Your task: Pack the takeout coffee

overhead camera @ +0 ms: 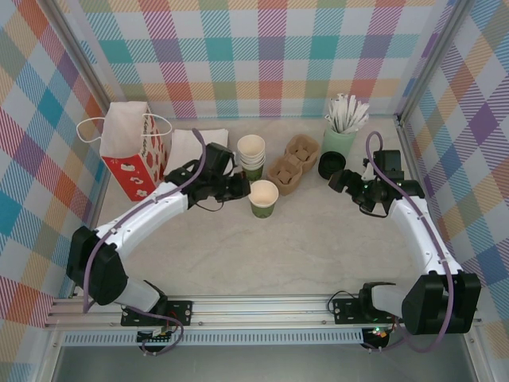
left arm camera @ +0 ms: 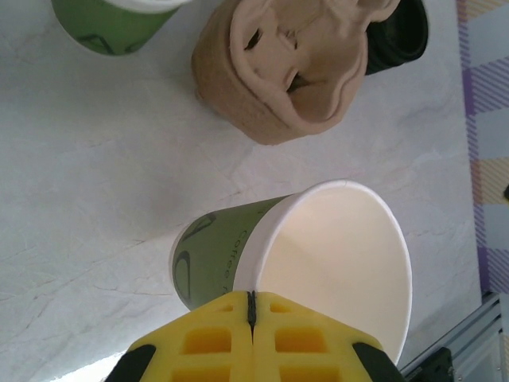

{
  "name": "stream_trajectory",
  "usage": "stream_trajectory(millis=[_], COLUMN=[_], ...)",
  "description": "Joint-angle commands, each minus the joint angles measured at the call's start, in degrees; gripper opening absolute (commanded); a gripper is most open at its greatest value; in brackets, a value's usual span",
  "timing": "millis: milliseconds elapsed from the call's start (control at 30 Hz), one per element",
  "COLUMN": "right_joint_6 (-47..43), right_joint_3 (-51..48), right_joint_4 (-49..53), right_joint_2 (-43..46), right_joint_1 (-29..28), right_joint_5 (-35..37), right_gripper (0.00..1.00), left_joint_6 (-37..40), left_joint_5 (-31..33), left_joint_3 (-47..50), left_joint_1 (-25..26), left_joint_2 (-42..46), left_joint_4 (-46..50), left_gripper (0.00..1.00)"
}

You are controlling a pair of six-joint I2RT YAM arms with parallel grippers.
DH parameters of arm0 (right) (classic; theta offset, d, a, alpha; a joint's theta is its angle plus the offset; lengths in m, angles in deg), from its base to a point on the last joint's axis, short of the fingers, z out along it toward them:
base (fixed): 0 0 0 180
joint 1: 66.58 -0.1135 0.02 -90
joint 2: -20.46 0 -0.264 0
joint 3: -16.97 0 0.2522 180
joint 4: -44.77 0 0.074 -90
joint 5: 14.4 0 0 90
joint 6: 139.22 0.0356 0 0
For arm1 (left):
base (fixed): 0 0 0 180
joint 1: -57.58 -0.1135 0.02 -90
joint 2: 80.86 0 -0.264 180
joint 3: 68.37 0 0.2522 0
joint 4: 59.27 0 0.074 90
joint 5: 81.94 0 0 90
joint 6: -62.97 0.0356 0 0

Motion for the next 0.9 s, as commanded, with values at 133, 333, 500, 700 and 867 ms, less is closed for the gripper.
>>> stream_trajectory(millis=[133,333,500,700,867], right_joint_6=[0.1,-0.3,-0.5,-0.6,0.2], right_joint_3=[-0.9,-1.0,-1.0,-0.8,-0.6], right_joint_4=[-0.2,-0.1,-0.4,-0.9,-2.8], right_joint_2=[-0.3,-0.5,-1.0,-1.3,-2.4], right_joint_1=[-0.4,-0.4,-0.4,-0.4,-0.3], right_joint_5=[0.7,0.9,1.1,2.6,1.3], right_gripper=[0.88,0.89,0.89,0.89,0.88], left_joint_6=[-1.5,-2.2,-2.5,-2.2,-0.6], left_joint_5=[2.2,2.4,2.6,3.1,6.3], left_joint_3=[1.7,2.5,3.4,4.0,2.6], left_joint_1=[3.0,4.2,4.4,4.4,4.4], left_joint_2=[-4.4,-6.8,-7.5,-6.4,-3.3], left_joint_4=[-5.2,-6.3,-6.8,-5.9,-2.1], left_gripper=[0.00,0.00,0.08,0.23,0.40])
